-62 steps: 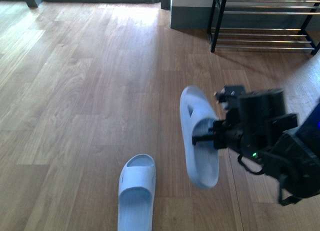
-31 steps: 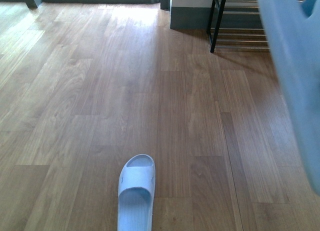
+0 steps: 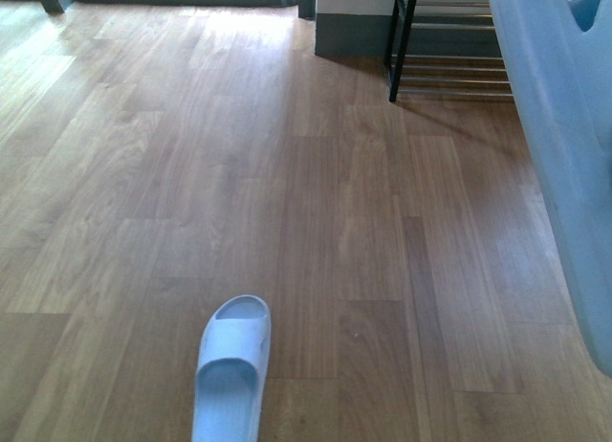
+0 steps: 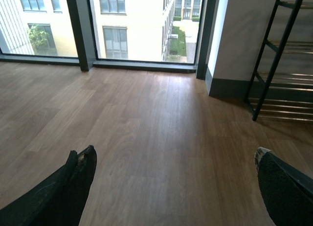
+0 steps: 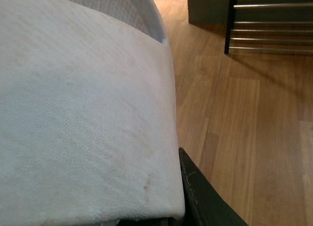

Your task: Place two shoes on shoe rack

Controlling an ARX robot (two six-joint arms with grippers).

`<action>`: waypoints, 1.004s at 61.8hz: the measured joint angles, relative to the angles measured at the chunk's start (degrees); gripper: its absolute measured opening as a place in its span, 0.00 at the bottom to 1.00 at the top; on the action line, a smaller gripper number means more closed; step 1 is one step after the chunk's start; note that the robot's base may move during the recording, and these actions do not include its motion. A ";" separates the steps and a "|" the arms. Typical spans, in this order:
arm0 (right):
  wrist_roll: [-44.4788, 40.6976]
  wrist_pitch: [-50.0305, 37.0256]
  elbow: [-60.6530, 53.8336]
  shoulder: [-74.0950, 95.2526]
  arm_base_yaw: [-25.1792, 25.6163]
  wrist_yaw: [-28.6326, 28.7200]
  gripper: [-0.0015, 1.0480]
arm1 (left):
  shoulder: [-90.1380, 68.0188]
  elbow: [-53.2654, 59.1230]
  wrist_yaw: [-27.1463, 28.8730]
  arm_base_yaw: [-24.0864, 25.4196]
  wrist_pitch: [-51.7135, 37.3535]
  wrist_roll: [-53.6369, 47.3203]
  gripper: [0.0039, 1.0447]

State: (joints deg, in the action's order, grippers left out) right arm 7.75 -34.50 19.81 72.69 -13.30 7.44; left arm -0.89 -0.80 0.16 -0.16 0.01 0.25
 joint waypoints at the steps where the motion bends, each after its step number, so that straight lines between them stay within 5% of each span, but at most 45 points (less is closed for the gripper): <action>1: 0.00 0.00 0.00 0.00 0.00 0.00 0.01 | 0.00 0.00 -0.04 0.00 0.00 0.00 0.91; 18: 0.00 0.00 0.00 0.00 0.31 -0.28 0.01 | -0.02 0.00 -0.11 0.00 0.02 0.00 0.91; 25: 0.00 0.00 0.00 0.02 0.31 -0.24 0.01 | -12.07 -5.84 21.92 -8.33 12.28 10.43 0.91; 29: 0.00 0.00 0.00 0.00 0.17 -0.04 0.01 | -29.16 -8.22 33.29 -10.60 7.61 20.50 0.91; 45: 0.00 0.00 0.00 0.00 0.20 -0.02 0.01 | -75.71 -17.51 26.67 -11.17 -18.91 30.01 0.91; 62: 0.00 0.00 0.00 0.00 0.20 -0.07 0.01 | -120.34 -32.98 15.74 -15.43 -24.79 31.02 0.91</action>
State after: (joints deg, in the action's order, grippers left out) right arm 7.75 -34.50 19.81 72.69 -13.10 7.38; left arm -121.23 -33.78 15.90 -15.59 -24.77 31.27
